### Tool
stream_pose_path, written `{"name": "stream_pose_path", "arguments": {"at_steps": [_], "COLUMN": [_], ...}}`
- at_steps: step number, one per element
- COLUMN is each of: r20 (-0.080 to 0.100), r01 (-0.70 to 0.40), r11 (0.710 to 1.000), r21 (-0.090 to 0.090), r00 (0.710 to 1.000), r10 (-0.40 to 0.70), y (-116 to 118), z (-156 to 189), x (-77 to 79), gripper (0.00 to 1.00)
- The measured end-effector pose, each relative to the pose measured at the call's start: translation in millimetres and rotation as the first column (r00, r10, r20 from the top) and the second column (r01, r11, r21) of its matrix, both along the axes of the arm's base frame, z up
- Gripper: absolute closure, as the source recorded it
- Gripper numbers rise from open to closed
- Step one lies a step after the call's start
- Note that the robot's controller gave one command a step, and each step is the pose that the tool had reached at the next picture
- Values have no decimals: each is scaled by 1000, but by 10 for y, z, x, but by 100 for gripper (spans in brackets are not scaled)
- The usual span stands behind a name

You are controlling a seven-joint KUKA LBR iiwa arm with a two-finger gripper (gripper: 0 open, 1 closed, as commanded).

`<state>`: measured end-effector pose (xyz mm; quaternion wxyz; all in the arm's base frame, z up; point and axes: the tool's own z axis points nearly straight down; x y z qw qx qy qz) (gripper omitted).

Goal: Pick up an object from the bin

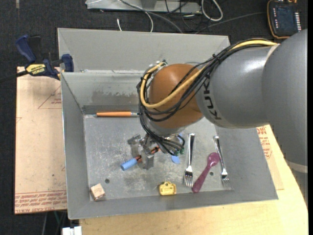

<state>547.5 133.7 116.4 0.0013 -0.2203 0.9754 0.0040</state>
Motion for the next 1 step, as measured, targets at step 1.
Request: {"name": "stream_pose_path", "arguments": {"at_steps": [1], "r20": [1], "r01": [1], "r11": [1000], "r21": [1], "r00": [1000], "r10": [-1], "y": [4], "z": [255], "x": [2], "gripper": [100]}}
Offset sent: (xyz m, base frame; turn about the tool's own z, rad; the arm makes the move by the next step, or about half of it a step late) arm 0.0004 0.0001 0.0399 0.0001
